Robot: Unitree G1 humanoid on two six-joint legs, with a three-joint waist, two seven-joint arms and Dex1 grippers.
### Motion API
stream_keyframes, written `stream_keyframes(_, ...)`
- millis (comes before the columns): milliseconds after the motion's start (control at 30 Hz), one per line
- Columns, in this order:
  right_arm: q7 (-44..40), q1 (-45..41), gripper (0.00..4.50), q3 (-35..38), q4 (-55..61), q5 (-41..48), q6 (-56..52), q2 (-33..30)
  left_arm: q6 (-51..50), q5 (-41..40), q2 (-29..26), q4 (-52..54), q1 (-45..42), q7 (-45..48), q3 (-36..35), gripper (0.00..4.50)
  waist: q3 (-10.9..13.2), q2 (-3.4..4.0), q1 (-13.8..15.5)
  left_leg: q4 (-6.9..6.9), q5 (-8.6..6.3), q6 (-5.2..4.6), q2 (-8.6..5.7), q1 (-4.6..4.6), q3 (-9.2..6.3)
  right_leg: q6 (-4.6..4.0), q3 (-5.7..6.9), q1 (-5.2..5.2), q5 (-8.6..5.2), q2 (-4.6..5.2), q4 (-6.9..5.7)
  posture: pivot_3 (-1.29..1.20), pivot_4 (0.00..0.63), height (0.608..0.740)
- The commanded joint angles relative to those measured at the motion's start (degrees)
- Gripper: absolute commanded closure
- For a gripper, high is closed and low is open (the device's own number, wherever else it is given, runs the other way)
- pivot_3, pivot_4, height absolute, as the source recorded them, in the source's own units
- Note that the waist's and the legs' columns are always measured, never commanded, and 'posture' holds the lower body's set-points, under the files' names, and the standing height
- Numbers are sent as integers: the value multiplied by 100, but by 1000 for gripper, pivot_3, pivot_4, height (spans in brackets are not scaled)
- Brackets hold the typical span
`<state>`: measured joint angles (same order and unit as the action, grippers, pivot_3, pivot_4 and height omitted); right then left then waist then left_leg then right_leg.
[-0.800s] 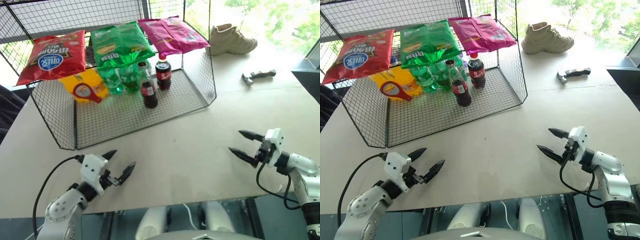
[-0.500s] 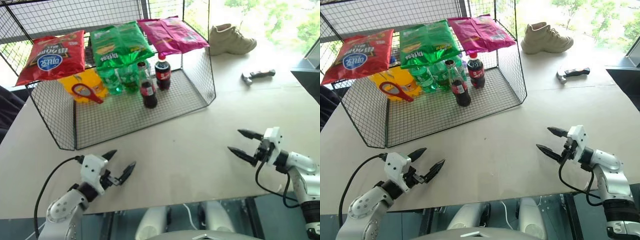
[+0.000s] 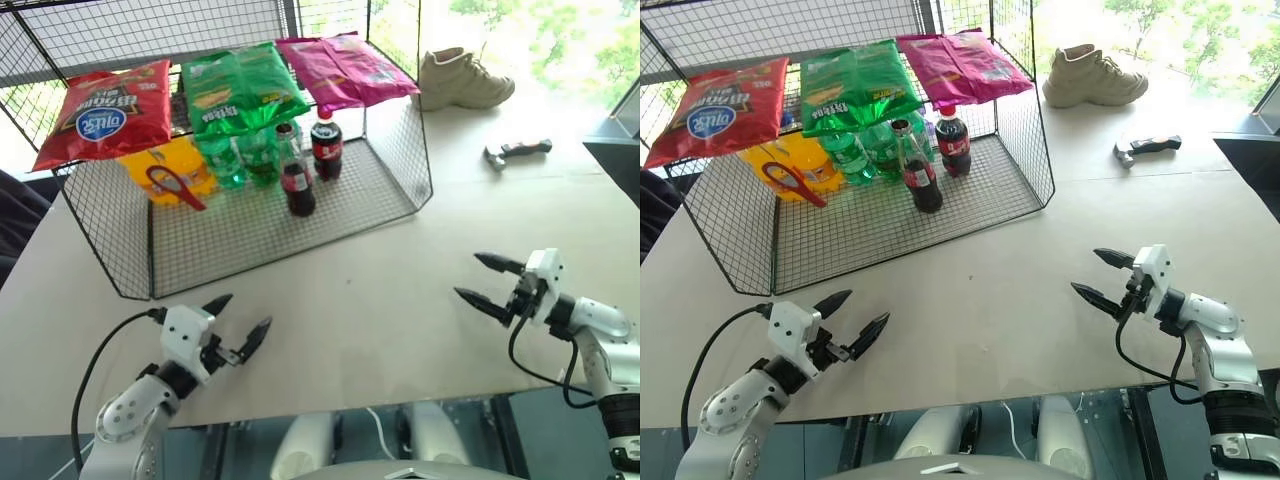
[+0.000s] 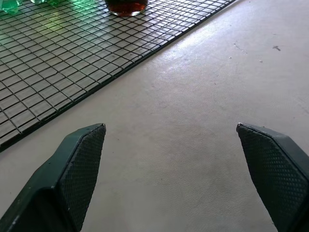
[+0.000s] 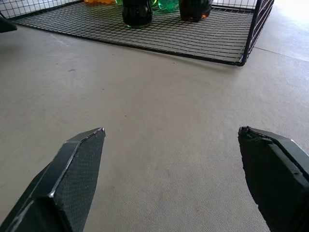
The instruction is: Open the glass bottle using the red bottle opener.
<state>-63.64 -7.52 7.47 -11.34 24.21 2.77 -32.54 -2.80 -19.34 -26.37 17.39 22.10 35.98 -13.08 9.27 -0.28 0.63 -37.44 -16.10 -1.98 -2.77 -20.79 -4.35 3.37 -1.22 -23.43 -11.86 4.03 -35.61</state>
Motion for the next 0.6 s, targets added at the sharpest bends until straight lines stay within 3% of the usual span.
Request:
stream_keyframes(33, -54, -45, 73, -20, 224, 65, 33, 38, 122, -116, 55, 128, -46, -51, -168, 0, 0, 0, 0, 0, 0, 0, 0, 0, 0, 1, 0, 0, 1, 0, 0, 0, 150, 740)
stream_keyframes(367, 685, -359, 73, -712, 2197, 396, -943, 711, 11, -164, 550, -104, -1455, -1471, -863, 0, -1, -2, -1, -3, 3, 5, -1, -2, -6, 7, 2, -5, 5, -1, -7, 0, 150, 740)
stream_keyframes(600, 1236, -884, 73, -1157, 3369, 713, -1798, 991, -2, -23, 507, -724, -2645, -2384, -1361, 0, -7, -23, 10, -2, 21, 37, -9, -20, -22, 7, 16, -22, 6, 0, -13, 0, 150, 740)
